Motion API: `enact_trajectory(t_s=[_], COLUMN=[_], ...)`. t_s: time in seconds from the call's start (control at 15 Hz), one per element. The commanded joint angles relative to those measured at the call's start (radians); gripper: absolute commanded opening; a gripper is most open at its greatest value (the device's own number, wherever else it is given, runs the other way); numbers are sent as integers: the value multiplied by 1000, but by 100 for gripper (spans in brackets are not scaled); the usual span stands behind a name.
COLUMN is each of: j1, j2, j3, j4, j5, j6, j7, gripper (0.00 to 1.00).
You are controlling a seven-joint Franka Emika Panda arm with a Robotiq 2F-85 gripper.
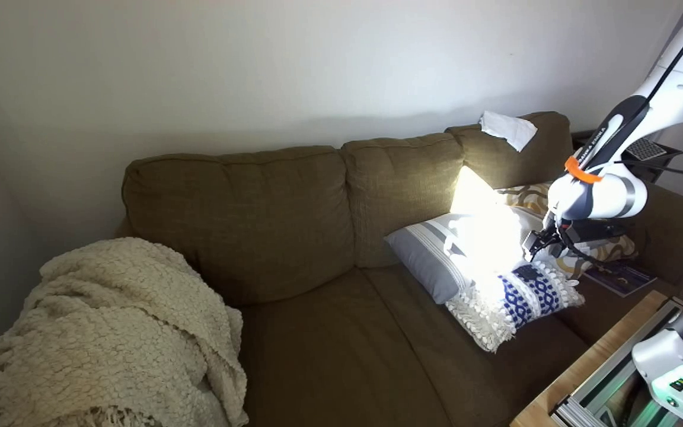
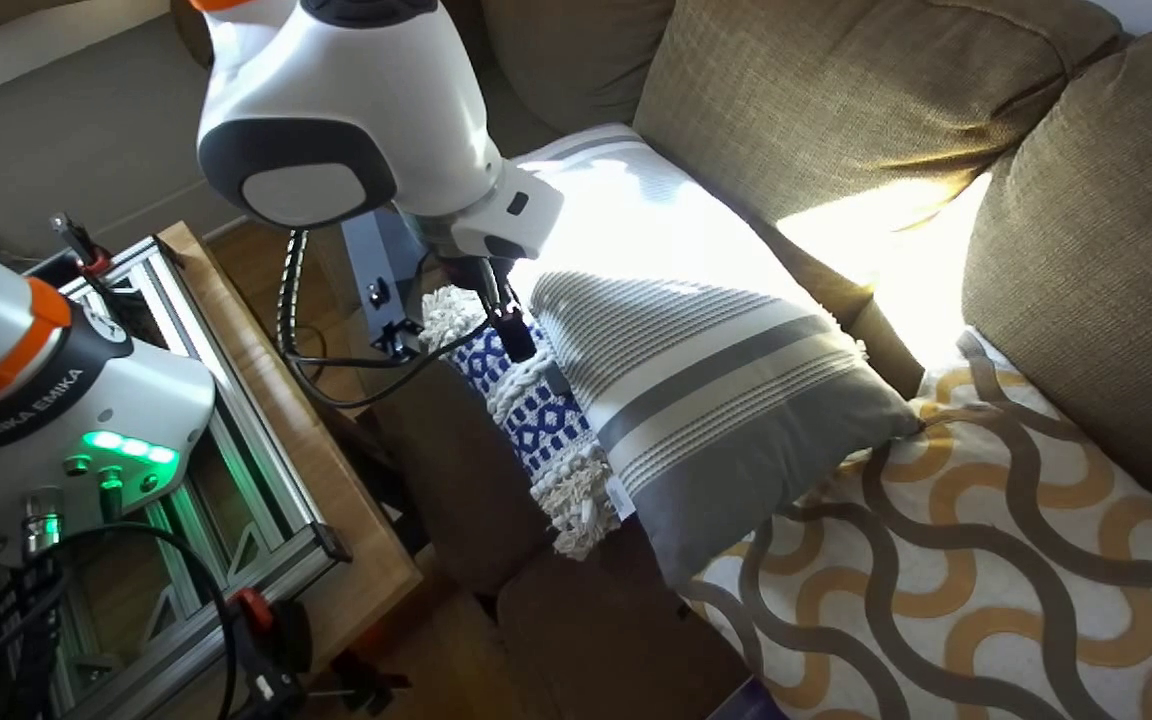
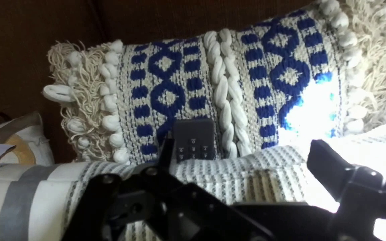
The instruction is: Put the remote on top of the pillows
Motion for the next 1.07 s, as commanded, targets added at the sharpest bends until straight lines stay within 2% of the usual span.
enact_trajectory(t_s=[0.0, 0.13, 0.4, 0.6, 0.67, 0.73, 1.0], j1=[-50, -65, -38, -65, -77, -32, -41], j2=[107, 152, 236, 280, 278, 256, 268], j3=[19, 14, -34, -31, -15, -46, -38], j4=[0, 0, -1, -1, 0, 0, 1], j5=[-30, -56, -85, -125, -140, -128, -143], j6=[111, 175, 293, 348, 328, 309, 309], j7=[11, 14, 41, 50, 63, 63, 72], gripper=[100, 100, 100, 100, 100, 100, 100])
